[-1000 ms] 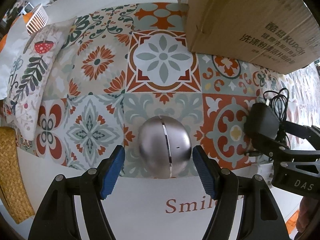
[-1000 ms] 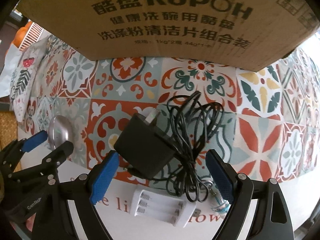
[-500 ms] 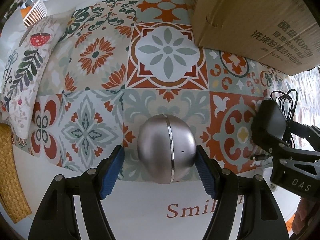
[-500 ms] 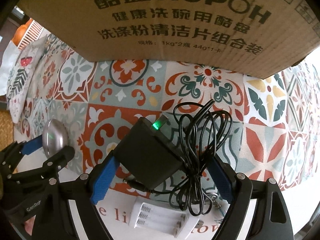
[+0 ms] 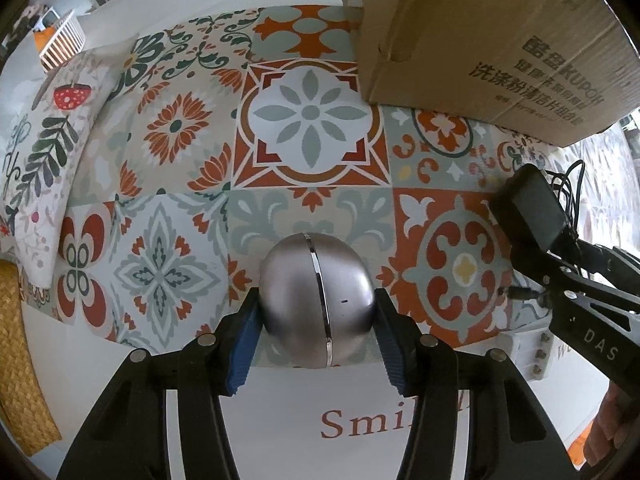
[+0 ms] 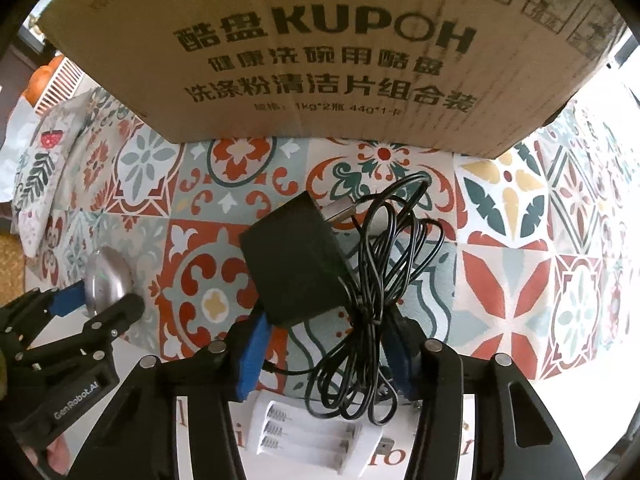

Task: Organize rigid objects
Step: 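Close the left gripper on the silver ball while the right gripper grasps the black adapter, then lift and carry the silver ball and black adapter over the box with both grippers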

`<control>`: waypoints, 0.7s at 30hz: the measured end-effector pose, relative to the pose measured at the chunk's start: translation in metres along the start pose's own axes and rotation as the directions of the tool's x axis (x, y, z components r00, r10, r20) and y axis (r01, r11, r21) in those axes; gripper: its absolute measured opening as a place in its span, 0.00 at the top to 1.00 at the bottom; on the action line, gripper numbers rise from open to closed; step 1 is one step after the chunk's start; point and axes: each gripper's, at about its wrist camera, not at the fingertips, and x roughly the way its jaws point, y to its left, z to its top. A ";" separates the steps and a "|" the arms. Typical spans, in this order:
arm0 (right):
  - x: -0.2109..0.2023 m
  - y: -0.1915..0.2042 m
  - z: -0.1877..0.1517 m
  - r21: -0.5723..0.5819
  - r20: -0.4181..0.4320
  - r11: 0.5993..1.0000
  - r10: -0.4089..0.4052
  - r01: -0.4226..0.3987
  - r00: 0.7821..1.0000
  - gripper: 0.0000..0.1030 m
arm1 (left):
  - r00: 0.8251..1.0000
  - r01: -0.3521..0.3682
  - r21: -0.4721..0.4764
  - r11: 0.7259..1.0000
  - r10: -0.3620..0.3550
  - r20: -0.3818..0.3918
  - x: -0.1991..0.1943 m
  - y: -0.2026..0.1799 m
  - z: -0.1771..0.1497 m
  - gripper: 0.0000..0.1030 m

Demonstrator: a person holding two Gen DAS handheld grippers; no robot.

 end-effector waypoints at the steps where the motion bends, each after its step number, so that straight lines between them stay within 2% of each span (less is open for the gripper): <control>1: -0.002 0.001 -0.001 0.000 0.002 1.000 0.000 0.000 1.000 0.51 | 1.000 0.000 -0.001 1.000 0.000 0.002 -0.002 0.000 0.000 0.49; 11: -0.016 -0.001 -0.014 0.007 0.037 0.999 0.034 -0.035 0.999 0.54 | 0.999 -0.007 0.021 1.000 0.006 0.046 -0.024 -0.008 -0.002 0.49; 15: -0.028 -0.009 -0.021 0.010 0.044 0.998 0.063 -0.064 0.997 0.65 | 0.998 -0.006 0.027 1.000 0.005 0.055 -0.029 -0.015 0.001 0.49; 21: -0.034 -0.017 -0.022 0.031 0.023 0.992 0.119 -0.119 0.993 0.67 | 0.998 -0.002 0.039 0.999 -0.001 0.063 -0.032 -0.023 0.004 0.49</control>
